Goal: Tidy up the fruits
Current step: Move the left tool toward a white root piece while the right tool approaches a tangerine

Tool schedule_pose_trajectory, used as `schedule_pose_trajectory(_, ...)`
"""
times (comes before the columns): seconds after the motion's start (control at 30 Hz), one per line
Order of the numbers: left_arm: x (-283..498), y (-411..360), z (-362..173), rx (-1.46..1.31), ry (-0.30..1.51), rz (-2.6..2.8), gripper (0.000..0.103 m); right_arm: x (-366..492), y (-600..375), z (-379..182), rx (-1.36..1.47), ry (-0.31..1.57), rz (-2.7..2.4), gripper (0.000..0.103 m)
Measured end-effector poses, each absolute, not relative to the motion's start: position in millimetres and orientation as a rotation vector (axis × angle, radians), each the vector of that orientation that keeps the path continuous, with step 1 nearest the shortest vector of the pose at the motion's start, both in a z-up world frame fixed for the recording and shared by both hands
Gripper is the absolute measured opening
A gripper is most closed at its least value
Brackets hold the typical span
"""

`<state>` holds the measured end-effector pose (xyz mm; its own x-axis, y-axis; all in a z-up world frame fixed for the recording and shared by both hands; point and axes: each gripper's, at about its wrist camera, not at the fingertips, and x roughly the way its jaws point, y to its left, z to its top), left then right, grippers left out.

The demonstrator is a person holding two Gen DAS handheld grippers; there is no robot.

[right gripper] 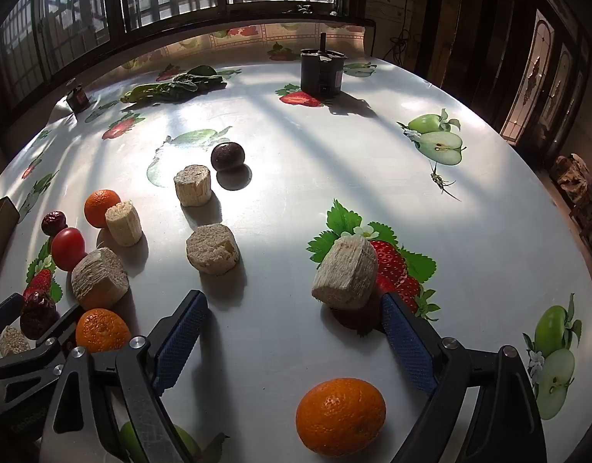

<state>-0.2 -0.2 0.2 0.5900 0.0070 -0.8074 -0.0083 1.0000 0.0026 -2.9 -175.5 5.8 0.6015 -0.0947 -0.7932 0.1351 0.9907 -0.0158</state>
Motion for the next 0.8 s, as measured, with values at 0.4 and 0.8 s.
schedule_pose_trajectory(0.4, -2.5, 2.7, 1.3, 0.036, 0.994, -0.053, 0.103, -2.7, -176.1, 6.0, 0.049, 0.916, -0.132, 0.093)
schedule_pose_trajectory(0.8, -6.0, 1.9, 1.4, 0.035, 0.982, -0.066, 0.103, -2.6, -176.2, 5.8, 0.049, 0.915, -0.131, 0.094)
